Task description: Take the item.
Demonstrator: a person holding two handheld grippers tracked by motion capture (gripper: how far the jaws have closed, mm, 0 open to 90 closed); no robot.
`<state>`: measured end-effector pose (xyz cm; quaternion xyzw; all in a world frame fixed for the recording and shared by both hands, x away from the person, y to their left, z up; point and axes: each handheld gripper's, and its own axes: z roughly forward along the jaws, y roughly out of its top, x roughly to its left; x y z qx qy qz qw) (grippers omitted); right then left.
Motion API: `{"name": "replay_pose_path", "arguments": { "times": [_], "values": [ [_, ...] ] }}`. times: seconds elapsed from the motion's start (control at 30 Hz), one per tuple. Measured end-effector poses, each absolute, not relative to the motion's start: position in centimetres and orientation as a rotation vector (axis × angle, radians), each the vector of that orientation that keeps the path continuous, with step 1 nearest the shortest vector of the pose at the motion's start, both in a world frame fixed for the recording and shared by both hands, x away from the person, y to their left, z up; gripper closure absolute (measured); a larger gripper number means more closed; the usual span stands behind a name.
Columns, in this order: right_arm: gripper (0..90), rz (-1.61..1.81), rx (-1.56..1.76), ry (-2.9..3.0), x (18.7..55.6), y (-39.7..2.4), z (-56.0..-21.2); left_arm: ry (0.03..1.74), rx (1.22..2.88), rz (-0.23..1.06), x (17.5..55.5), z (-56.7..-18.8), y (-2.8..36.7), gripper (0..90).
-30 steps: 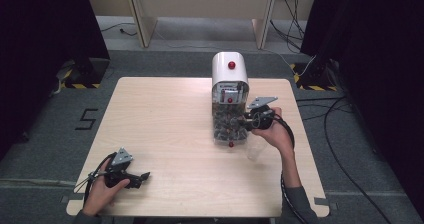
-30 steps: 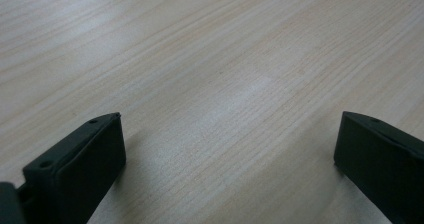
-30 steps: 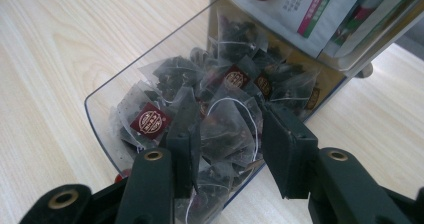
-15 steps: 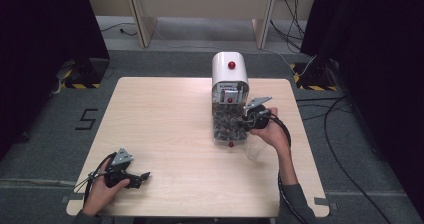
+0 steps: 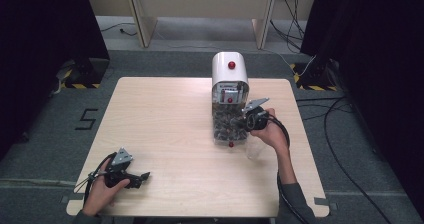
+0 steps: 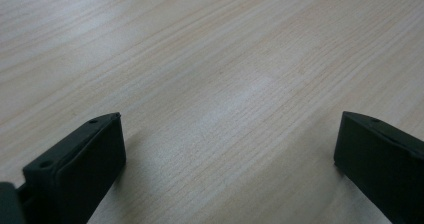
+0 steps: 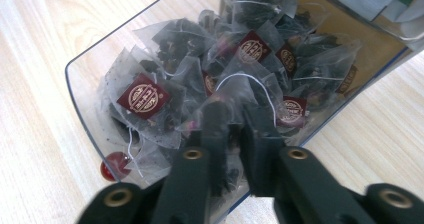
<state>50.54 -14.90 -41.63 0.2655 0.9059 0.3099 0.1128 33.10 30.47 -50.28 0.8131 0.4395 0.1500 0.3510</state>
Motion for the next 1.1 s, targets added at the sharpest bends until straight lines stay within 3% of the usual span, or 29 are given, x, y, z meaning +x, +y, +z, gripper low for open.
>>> {"name": "replay_pose_path", "arguments": {
  "times": [0.13, 1.1],
  "values": [
    [90.0, 0.924, 0.728, 2.642, 50.4, -15.0, -41.2, 1.137, 2.105, 0.389, 33.1, -50.3, 30.5, 0.0],
    [90.0, 1.103, 0.633, 2.465, 48.2, -15.7, -37.2, 1.137, 2.105, 0.388, 33.1, -50.3, 30.5, 0.0]
  ]
}}
